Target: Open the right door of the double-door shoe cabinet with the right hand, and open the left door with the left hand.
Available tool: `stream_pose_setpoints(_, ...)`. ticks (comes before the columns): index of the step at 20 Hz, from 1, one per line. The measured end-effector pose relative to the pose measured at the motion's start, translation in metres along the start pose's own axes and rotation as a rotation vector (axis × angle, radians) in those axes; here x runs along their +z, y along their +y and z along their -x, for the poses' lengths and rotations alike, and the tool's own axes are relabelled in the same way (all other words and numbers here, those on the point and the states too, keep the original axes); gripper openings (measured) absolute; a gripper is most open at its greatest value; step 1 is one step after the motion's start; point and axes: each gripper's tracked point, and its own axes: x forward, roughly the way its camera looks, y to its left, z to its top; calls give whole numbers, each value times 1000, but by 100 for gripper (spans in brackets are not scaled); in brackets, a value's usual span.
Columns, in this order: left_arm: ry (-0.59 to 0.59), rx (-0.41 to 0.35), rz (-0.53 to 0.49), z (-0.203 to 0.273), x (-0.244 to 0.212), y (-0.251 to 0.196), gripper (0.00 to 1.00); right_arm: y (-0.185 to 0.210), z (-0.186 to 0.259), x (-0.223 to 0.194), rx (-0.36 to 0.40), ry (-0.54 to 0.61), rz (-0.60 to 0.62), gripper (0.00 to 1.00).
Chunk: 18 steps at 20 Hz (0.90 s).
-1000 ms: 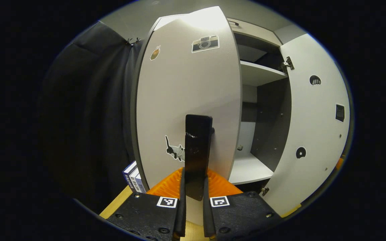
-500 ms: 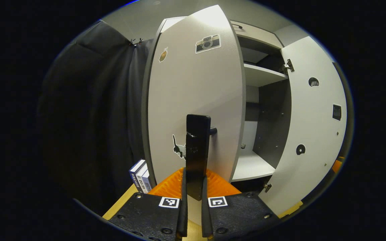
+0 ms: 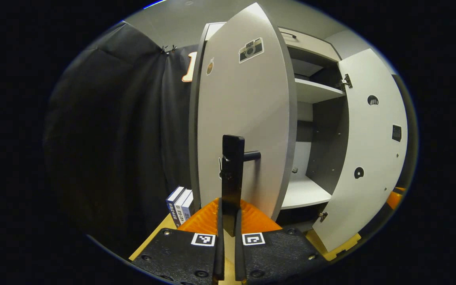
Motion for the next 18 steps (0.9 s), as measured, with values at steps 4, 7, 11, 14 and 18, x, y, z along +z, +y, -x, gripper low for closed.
stream_pose_setpoints(4,-3,13,1,7,0,20,6,28,-1,-8,39,14,2,38)
stream_pose_setpoints(7,-9,55,-9,11,0,48,2,40,0,-11,49,16,4,38)
stream_pose_setpoints(11,-15,70,15,15,1,79,0,58,-2,-13,66,19,-23,38)
stream_pose_setpoints(14,-24,49,24,15,1,93,0,68,-4,-12,72,16,-37,32)
stream_pose_setpoints(18,-32,21,13,15,2,110,0,79,-3,-12,81,12,-33,31)
